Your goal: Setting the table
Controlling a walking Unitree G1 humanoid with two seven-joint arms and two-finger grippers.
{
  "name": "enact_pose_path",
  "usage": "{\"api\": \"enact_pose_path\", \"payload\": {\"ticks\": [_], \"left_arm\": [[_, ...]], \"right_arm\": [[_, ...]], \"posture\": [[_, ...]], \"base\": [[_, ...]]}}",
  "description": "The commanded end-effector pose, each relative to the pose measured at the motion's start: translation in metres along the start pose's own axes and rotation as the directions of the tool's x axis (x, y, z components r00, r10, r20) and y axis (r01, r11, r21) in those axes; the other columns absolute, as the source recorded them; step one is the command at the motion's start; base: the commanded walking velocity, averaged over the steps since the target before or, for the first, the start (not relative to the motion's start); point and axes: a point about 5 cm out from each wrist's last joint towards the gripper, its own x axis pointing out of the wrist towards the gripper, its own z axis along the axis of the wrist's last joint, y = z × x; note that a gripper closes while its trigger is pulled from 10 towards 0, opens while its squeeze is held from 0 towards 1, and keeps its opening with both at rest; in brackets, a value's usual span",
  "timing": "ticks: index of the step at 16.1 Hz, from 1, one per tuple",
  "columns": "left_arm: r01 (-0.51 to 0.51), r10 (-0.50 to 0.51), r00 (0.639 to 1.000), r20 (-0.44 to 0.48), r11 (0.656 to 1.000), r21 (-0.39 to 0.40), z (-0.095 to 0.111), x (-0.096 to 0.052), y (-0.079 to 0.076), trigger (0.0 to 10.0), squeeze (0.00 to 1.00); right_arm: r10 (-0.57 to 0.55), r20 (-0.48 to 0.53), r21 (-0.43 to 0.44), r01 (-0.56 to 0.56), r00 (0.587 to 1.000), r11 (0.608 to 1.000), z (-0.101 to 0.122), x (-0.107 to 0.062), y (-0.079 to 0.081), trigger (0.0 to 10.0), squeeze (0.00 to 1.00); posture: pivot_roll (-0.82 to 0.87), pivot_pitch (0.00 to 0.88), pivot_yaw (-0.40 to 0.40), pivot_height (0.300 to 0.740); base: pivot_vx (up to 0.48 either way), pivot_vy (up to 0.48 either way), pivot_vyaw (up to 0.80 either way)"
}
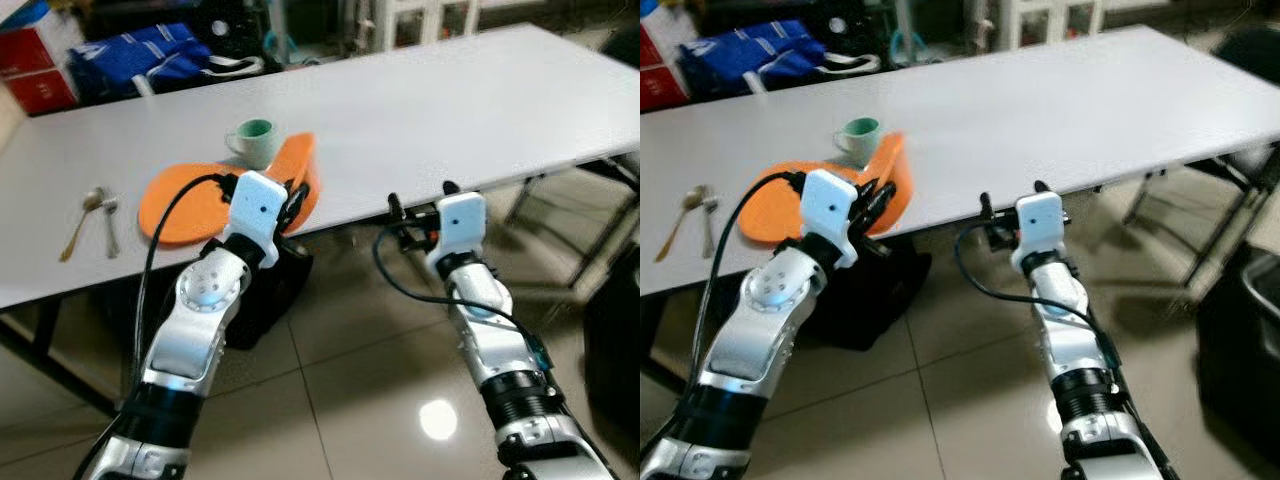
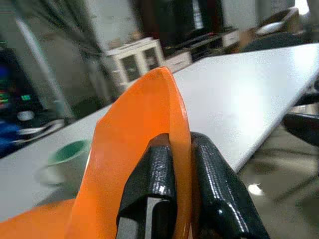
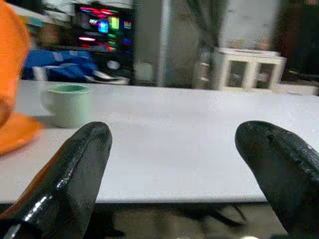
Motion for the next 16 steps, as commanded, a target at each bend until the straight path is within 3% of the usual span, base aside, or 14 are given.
{"api": "enact_pose_path", "payload": {"ticks": [1, 3, 12, 16], "left_arm": [[-0.014, 0.013, 0.999, 0.038, 1.000, 0.019, 0.011, 0.003, 0.005, 0.0, 0.00], [-0.021, 0.020, 0.999, 0.049, 0.999, 0.026, 0.014, 0.003, 0.006, 0.0, 0.00], [-0.081, 0.082, 0.994, 0.076, 0.997, -0.004, 0.023, 0.003, 0.018, 0.0, 0.00], [-0.108, 0.109, 0.992, 0.066, 0.994, -0.025, 0.023, 0.003, 0.024, 0.0, 0.00]], "right_arm": [[0.022, -0.002, -0.017, -0.022, 1.000, 1.000, 0.000, 0.000, 0.002, 10.0, 0.00], [0.026, -0.001, -0.015, -0.026, 1.000, 1.000, 0.000, 0.000, 0.004, 10.0, 0.00], [0.059, -0.013, -0.014, -0.060, 0.998, 0.998, -0.002, 0.000, 0.008, 10.0, 0.00], [0.068, -0.025, -0.013, -0.069, 0.997, 0.998, -0.005, -0.002, 0.008, 10.0, 0.00]], "posture": [[-0.12, 0.000, 0.109, 0.736], [-0.11, 0.000, 0.109, 0.736], [-0.11, 0.000, 0.109, 0.736], [-0.10, 0.000, 0.101, 0.736]], "base": [[0.480, 0.000, 0.00], [0.480, 0.000, 0.00], [0.000, 0.000, 0.00], [0.000, 0.480, 0.00]]}}
